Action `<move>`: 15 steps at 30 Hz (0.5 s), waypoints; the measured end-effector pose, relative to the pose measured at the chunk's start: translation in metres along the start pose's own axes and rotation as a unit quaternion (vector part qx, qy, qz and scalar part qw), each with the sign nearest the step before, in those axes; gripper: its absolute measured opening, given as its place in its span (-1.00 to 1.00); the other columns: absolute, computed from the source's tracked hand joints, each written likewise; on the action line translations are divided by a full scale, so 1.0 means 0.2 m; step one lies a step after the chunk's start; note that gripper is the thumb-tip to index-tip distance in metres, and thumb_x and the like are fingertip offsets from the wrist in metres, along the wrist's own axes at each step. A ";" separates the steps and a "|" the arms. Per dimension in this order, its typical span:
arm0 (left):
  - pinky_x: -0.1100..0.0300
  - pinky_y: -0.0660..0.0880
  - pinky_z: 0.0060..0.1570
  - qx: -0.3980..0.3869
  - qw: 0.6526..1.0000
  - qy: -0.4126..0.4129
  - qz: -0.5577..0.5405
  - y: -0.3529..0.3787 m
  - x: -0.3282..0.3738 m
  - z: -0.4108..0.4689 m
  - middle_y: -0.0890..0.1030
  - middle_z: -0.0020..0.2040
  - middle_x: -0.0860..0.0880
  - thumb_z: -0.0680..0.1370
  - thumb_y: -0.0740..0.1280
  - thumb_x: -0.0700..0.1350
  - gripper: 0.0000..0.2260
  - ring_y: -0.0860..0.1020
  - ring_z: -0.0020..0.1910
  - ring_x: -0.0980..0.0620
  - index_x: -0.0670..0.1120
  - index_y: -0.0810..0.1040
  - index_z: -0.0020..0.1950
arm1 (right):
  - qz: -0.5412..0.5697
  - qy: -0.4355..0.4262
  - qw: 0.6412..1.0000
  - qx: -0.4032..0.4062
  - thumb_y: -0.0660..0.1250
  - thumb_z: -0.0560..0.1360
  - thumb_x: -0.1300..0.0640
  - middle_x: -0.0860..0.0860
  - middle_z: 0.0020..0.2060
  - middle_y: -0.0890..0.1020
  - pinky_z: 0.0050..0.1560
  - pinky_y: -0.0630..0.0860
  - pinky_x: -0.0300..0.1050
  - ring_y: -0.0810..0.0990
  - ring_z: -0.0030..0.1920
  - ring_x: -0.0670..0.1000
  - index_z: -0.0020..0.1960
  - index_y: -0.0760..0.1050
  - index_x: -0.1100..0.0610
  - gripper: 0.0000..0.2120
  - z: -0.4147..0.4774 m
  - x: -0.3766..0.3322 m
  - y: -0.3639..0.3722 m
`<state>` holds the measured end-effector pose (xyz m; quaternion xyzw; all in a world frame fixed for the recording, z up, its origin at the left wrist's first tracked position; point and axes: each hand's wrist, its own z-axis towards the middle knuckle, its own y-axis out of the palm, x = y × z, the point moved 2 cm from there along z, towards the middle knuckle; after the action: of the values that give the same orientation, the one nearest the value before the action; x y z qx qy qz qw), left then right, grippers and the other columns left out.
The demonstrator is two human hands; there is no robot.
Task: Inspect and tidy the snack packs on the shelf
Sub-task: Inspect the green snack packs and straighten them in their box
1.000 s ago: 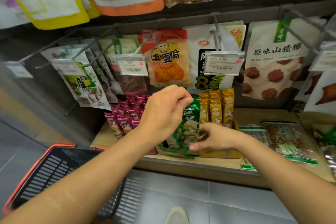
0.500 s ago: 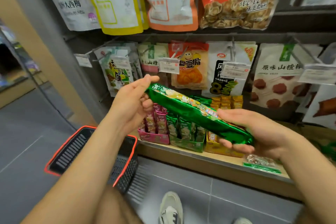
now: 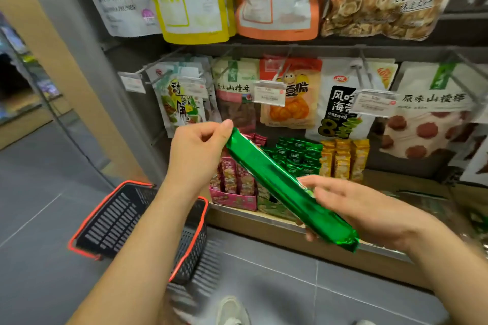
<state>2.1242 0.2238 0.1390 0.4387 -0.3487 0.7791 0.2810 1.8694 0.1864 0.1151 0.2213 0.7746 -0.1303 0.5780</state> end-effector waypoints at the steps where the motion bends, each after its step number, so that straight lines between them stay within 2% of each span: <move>1: 0.26 0.40 -0.39 0.008 1.000 0.015 0.019 -0.01 0.01 0.00 0.57 -0.44 -0.03 0.52 0.32 0.12 -0.79 0.42 -0.48 0.18 0.10 0.68 -0.21 | -0.015 -0.008 1.000 0.012 0.42 0.42 -0.19 -0.01 -0.15 0.71 -0.19 0.56 -0.21 0.68 -0.17 0.02 0.24 0.49 -0.05 -0.55 0.02 0.00 0.03; 3: 0.25 0.44 -0.31 0.023 0.999 0.010 0.026 -0.02 0.00 0.00 0.58 -0.45 0.16 0.54 0.34 0.05 -0.81 0.45 -0.45 0.26 0.12 0.69 -0.24 | -0.049 -0.025 0.995 0.077 0.39 0.47 -0.07 -0.06 -0.26 0.68 -0.26 0.55 -0.23 0.64 -0.27 -0.02 0.16 0.49 -0.10 -0.72 0.08 0.01 0.09; 4: 0.22 0.45 -0.27 0.025 0.999 -0.014 0.016 -0.02 -0.02 0.00 0.58 -0.42 0.18 0.56 0.36 0.00 -0.82 0.45 -0.41 0.25 0.10 0.69 -0.22 | -0.058 -0.036 0.991 0.116 0.37 0.48 -0.02 -0.08 -0.31 0.66 -0.30 0.54 -0.23 0.61 -0.32 -0.04 0.10 0.51 -0.11 -0.80 0.11 0.03 0.12; 6: 0.17 0.46 -0.19 0.010 0.996 -0.086 -0.026 -0.03 -0.06 -0.01 0.61 -0.28 0.12 0.56 0.37 -0.03 -0.88 0.49 -0.30 0.20 0.08 0.70 -0.11 | -0.056 -0.068 0.983 0.160 0.34 0.53 0.09 -0.12 -0.35 0.62 -0.38 0.53 -0.21 0.56 -0.35 -0.07 0.02 0.54 -0.10 -0.88 0.16 0.05 0.17; 8: 0.16 0.52 -0.11 -0.014 0.983 -0.148 -0.111 -0.04 -0.10 -0.02 0.63 -0.18 0.05 0.56 0.37 -0.03 -0.91 0.56 -0.20 0.13 0.08 0.68 -0.01 | -0.068 -0.104 0.979 0.161 0.32 0.55 0.10 -0.13 -0.34 0.61 -0.39 0.50 -0.19 0.54 -0.39 -0.05 0.04 0.53 -0.08 -0.88 0.19 0.07 0.22; 10: 0.22 0.54 -0.20 -0.029 0.962 -0.177 -0.205 -0.03 -0.10 -0.02 0.64 -0.25 0.09 0.55 0.38 -0.03 -0.85 0.61 -0.23 0.12 0.00 0.63 0.10 | -0.071 -0.124 0.976 0.163 0.30 0.54 0.00 -0.09 -0.35 0.60 -0.38 0.47 -0.21 0.54 -0.42 -0.01 0.08 0.51 -0.07 -0.87 0.20 0.08 0.24; 12: 0.29 0.53 -0.29 -0.039 0.942 -0.192 -0.272 -0.02 -0.09 -0.02 0.64 -0.28 0.08 0.48 0.43 0.00 -0.68 0.62 -0.28 0.13 -0.11 0.57 0.16 | -0.064 -0.131 0.975 0.167 0.28 0.47 -0.11 -0.07 -0.36 0.61 -0.37 0.47 -0.21 0.55 -0.44 0.01 0.11 0.50 -0.06 -0.74 0.21 0.08 0.25; 13: 0.31 0.52 -0.31 -0.047 0.938 -0.194 -0.283 -0.01 -0.08 -0.02 0.65 -0.28 0.06 0.42 0.45 0.03 -0.64 0.62 -0.29 0.13 -0.13 0.57 0.13 | -0.064 -0.132 0.974 0.170 0.27 0.45 -0.13 -0.07 -0.36 0.61 -0.37 0.47 -0.21 0.55 -0.45 0.01 0.12 0.50 -0.05 -0.71 0.21 0.08 0.24; 15: 0.32 0.53 -0.31 -0.062 0.938 -0.189 -0.285 0.00 -0.07 -0.03 0.65 -0.28 0.03 0.36 0.46 0.03 -0.71 0.62 -0.31 0.13 -0.12 0.61 -0.02 | -0.065 -0.141 0.972 0.175 0.27 0.51 -0.05 -0.07 -0.35 0.63 -0.39 0.48 -0.21 0.55 -0.46 0.00 0.10 0.52 -0.03 -0.79 0.22 0.09 0.23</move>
<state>2.1276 0.2257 0.1243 0.6409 -0.3034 0.5455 0.4468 1.9246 0.2105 0.0883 0.2476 0.6635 -0.3312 0.6235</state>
